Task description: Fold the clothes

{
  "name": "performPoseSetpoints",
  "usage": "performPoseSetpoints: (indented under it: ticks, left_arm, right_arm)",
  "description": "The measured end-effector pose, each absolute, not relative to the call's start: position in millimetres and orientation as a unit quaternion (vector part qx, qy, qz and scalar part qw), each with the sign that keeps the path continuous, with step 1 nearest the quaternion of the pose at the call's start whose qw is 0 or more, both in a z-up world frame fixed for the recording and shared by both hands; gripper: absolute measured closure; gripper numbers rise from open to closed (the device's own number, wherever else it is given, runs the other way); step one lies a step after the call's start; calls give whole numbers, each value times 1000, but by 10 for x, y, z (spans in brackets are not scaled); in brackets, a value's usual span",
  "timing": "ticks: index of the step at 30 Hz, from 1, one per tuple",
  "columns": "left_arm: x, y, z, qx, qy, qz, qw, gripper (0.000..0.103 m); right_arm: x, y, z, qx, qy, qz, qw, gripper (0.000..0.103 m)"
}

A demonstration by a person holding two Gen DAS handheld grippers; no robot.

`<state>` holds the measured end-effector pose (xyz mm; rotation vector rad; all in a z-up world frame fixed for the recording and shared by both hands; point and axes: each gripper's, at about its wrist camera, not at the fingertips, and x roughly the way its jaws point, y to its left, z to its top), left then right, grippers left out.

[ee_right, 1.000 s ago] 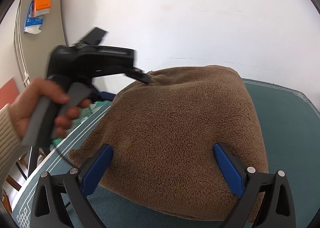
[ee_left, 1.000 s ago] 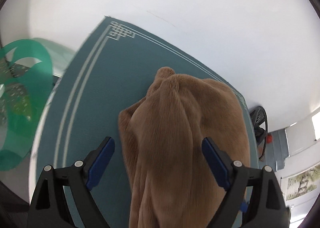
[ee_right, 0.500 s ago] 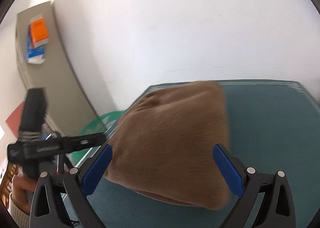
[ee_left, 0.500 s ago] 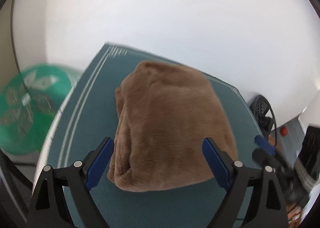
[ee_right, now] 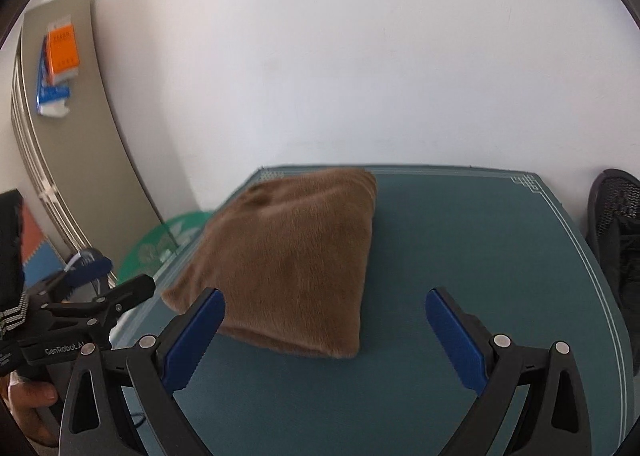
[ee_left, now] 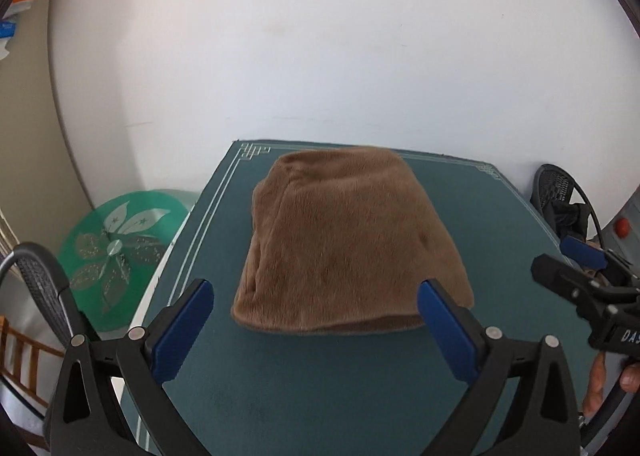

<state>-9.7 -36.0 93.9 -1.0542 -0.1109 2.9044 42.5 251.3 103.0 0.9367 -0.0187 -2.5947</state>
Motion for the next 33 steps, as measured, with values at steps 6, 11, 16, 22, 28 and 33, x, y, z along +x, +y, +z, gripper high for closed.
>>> performPoseSetpoints:
  ticks: [6, 11, 16, 22, 28, 33]
  left_arm:
    - [37, -469, 850, -349, -49, 936, 21, 1]
    - [35, -567, 775, -362, -73, 929, 29, 1]
    - [-195, -850, 695, -380, -160, 907, 91, 1]
    - [-795, -1174, 593, -391, -208, 889, 112, 1]
    - [-1520, -1375, 279, -430, -252, 854, 148, 1]
    - [-2064, -1550, -84, -463, -290, 821, 168, 1]
  right_arm:
    - [508, 2502, 904, 350, -12, -916, 194, 1]
    - [510, 2483, 832, 358, -22, -913, 197, 1]
    - [352, 2533, 731, 369, -33, -907, 200, 1]
    - [-149, 2711, 577, 402, -86, -887, 209, 1]
    - [-824, 2797, 265, 447, -147, -856, 214, 1]
    - [-1326, 2736, 28, 471, -181, -828, 246, 1]
